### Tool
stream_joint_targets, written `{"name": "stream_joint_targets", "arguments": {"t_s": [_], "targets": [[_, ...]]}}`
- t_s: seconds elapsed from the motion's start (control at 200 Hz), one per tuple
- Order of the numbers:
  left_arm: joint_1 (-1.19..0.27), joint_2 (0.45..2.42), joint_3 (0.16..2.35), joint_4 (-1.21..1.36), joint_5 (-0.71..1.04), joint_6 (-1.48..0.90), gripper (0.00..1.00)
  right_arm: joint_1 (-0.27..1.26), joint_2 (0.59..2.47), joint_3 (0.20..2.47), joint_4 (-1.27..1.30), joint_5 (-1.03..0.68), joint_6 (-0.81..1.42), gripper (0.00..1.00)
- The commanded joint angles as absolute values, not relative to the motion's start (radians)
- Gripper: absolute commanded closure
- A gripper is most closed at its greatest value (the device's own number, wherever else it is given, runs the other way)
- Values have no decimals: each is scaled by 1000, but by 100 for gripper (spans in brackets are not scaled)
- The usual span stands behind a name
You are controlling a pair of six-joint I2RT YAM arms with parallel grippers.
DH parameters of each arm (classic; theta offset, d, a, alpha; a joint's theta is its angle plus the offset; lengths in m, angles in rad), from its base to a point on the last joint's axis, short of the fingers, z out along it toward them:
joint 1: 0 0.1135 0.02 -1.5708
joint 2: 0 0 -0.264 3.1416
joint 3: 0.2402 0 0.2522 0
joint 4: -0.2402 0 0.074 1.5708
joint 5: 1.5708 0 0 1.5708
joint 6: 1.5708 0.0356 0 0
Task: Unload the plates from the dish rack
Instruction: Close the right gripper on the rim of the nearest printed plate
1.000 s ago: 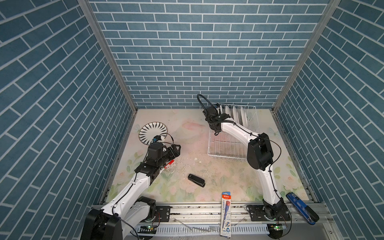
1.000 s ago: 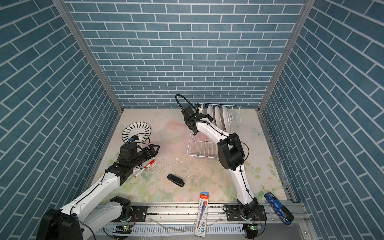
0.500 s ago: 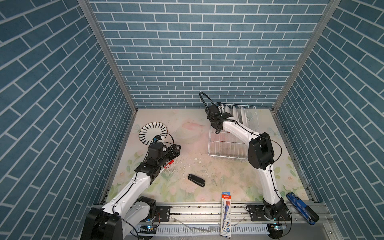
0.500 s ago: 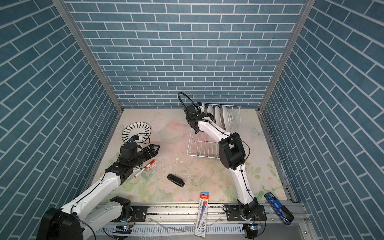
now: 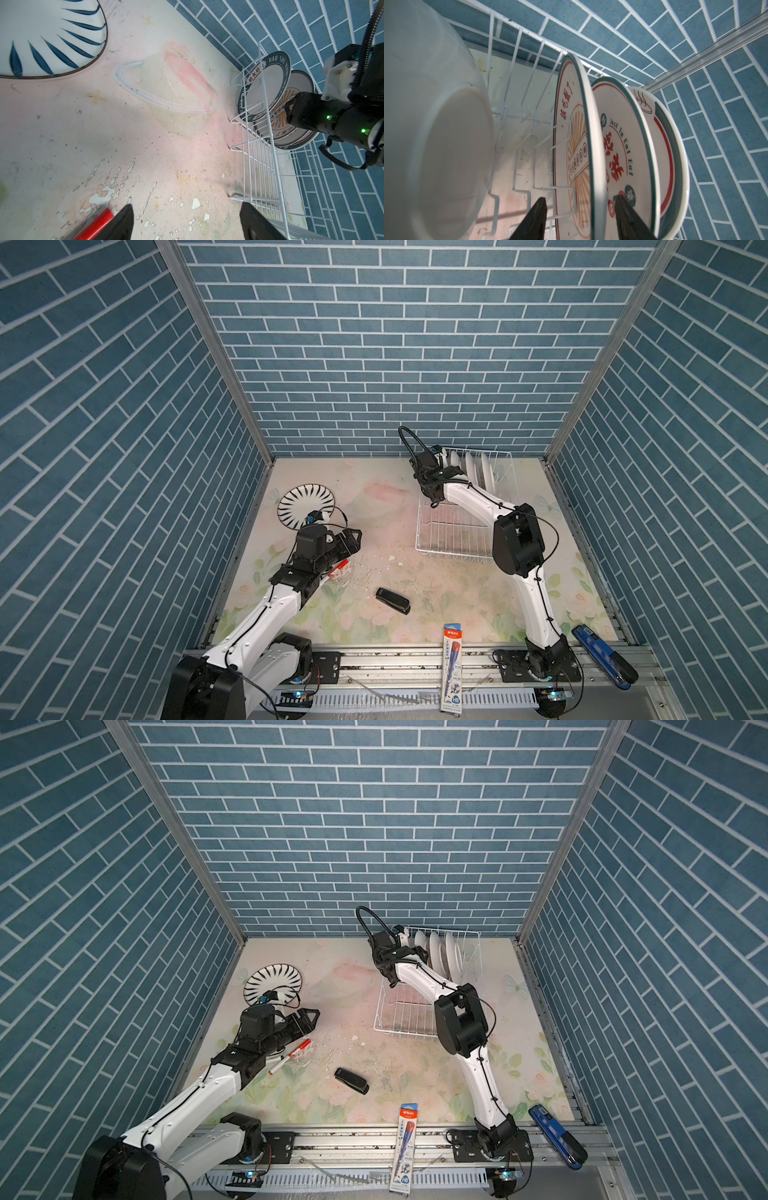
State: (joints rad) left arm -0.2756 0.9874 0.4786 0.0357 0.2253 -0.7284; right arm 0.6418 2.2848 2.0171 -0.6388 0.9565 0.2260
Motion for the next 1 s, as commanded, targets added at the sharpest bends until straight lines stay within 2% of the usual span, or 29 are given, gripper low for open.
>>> {"name": "stream_joint_targets", "arguments": {"t_s": [0.0, 0.645, 0.995], "targets": [[-281, 977, 494, 38, 225, -720, 18, 631, 2301, 2065, -629, 985, 199, 47], [-282, 981, 486, 55, 232, -723, 18, 618, 2301, 2053, -635, 957, 209, 68], [-282, 982, 485, 57, 233, -724, 18, 618, 2308, 2046, -635, 959, 212, 73]]}}
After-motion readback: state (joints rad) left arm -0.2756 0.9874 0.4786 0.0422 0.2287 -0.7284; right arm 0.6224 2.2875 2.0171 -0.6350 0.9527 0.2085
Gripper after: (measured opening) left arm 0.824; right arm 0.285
